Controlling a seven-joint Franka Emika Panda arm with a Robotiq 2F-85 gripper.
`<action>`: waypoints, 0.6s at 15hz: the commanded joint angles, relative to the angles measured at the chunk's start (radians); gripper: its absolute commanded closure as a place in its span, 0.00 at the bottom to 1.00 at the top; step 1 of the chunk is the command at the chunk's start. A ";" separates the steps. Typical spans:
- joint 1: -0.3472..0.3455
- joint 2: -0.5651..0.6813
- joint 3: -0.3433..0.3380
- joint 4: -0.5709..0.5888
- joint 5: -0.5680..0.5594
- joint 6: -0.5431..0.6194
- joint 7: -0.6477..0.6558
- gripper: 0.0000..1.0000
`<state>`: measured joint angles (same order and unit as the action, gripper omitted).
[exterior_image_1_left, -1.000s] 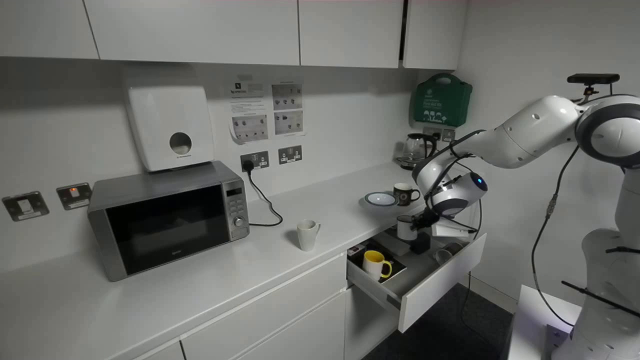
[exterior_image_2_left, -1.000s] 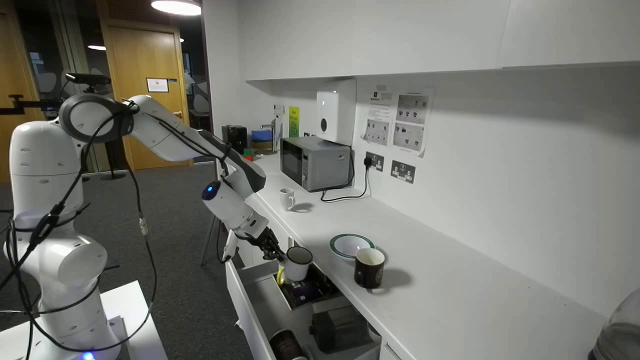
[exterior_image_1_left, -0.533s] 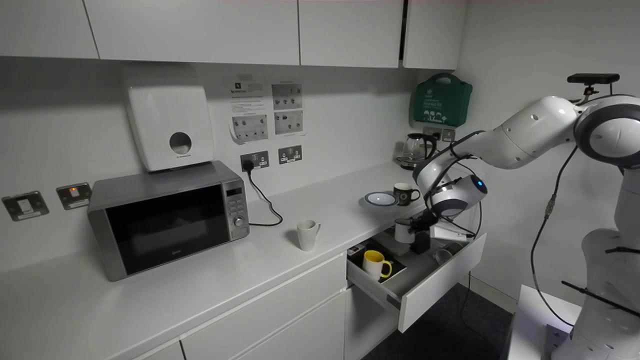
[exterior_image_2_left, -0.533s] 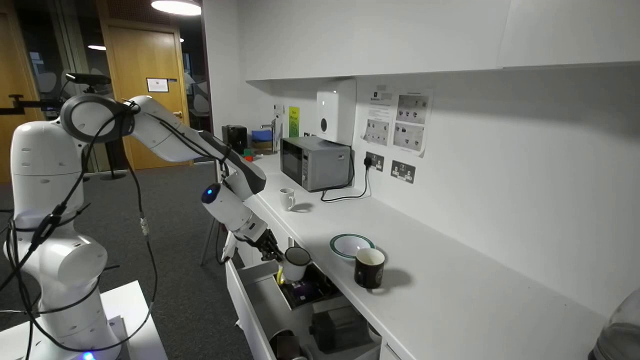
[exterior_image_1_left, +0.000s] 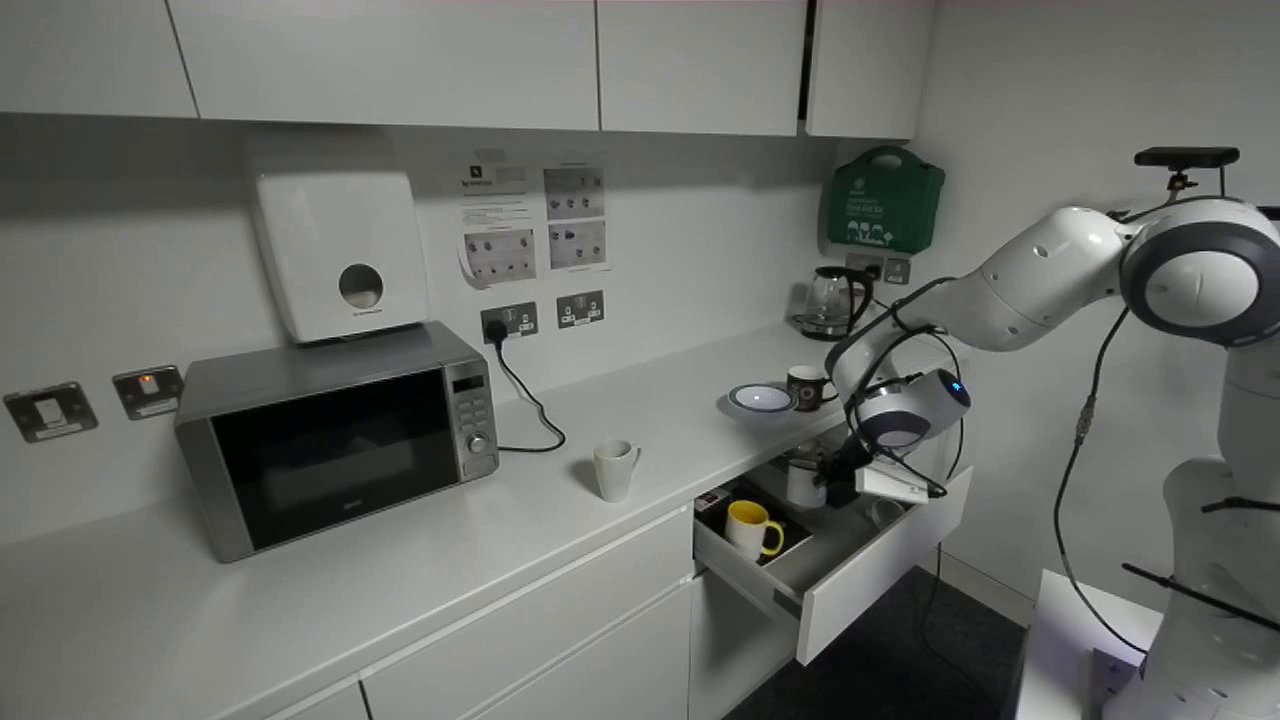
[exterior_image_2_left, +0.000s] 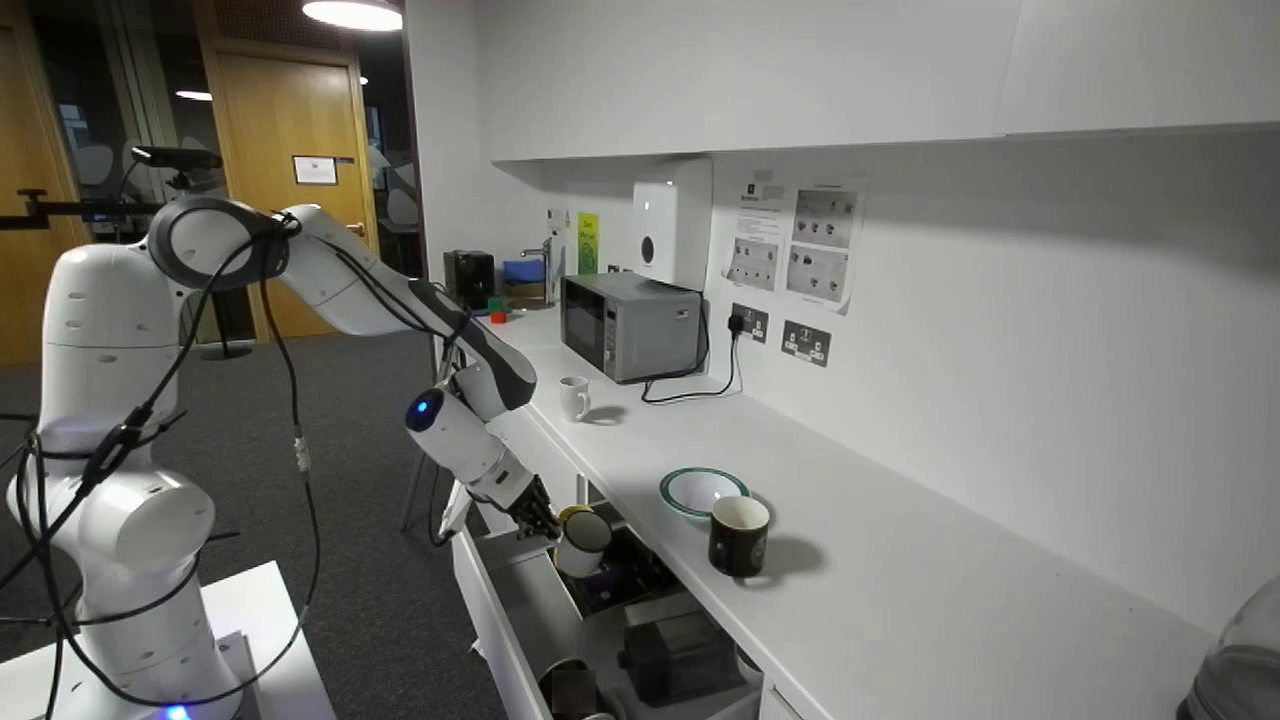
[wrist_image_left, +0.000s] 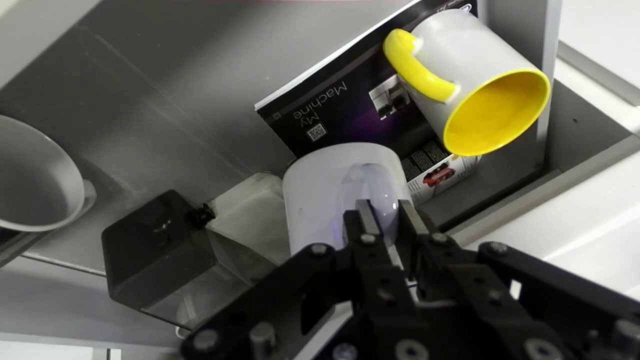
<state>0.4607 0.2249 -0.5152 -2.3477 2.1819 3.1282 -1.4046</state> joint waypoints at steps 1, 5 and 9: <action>0.026 0.042 -0.038 0.010 0.071 -0.042 -0.070 0.96; 0.073 0.094 -0.085 0.045 0.153 -0.034 -0.110 0.96; 0.163 0.125 -0.164 0.081 0.210 -0.034 -0.134 0.96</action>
<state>0.5550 0.3311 -0.6043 -2.3074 2.3200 3.1006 -1.4489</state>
